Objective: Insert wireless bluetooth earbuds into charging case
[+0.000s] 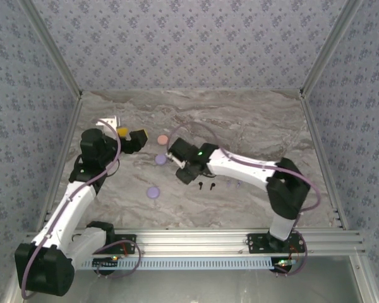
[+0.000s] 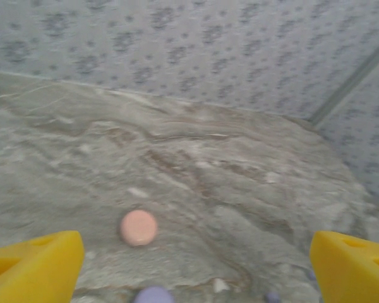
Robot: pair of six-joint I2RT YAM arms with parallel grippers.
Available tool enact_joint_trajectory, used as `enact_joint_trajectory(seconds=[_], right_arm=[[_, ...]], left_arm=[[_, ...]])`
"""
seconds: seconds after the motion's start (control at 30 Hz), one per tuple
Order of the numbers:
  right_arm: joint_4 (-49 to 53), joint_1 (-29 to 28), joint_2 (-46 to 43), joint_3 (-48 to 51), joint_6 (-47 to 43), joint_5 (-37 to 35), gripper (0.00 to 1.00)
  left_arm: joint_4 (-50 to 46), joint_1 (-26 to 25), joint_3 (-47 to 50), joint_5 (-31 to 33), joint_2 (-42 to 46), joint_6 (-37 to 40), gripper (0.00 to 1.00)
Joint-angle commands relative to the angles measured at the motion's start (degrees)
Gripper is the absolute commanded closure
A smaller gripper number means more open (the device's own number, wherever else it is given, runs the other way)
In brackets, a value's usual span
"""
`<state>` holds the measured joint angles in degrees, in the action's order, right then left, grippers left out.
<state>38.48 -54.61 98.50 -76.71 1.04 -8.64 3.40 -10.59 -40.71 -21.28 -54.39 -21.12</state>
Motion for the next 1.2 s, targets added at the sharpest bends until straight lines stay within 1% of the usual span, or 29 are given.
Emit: enact_joint_trajectory(seconds=[0.0, 0.1, 0.27, 0.33, 0.43, 0.53, 0.67, 0.9, 1.1, 1.17], right_arm=[[-3.51, 2.29, -6.72, 1.65, -4.67, -3.19, 0.53], [-8.65, 4.46, -12.68, 3.73, -7.97, -3.00, 0.54], [-18.95, 6.15, -22.56, 7.88, -15.28, -1.41, 0.54], [-24.05, 6.91, -26.80, 12.44, -18.08, 0.78, 0.54], [-30.70, 7.92, -32.04, 16.19, -21.10, 3.65, 0.53], [-34.49, 8.11, -35.81, 18.21, -24.10, 5.16, 0.53], [-35.17, 8.07, -37.71, 18.11, -27.43, 4.72, 0.53], [-34.31, 6.93, -37.09, 16.54, -31.02, 4.51, 0.53], [-34.20, 5.35, -35.55, 15.76, -33.44, 2.50, 0.53], [-34.19, 5.06, -35.18, 15.54, -33.86, 2.24, 0.53]], left_arm=[[0.20, -0.02, -4.89, -12.91, -1.72, -1.55, 0.10], [0.22, -0.63, -7.33, -17.99, -2.86, -2.90, 0.11], [-0.41, -2.76, -11.11, -25.02, -5.35, -5.68, 0.12], [-0.40, -4.59, -12.62, -27.54, -6.61, -6.51, 0.12], [-1.00, -7.72, -14.49, -29.13, -7.78, -6.40, 0.13], [-1.37, -10.67, -15.92, -29.45, -8.27, -5.74, 0.13], [-1.64, -13.75, -17.45, -29.52, -9.25, -4.94, 0.13], [-1.32, -16.81, -19.68, -28.62, -12.15, -4.89, 0.14], [-1.48, -19.29, -22.04, -28.70, -15.41, -4.73, 0.19], [-1.88, -19.85, -22.72, -28.65, -16.41, -4.45, 0.22]])
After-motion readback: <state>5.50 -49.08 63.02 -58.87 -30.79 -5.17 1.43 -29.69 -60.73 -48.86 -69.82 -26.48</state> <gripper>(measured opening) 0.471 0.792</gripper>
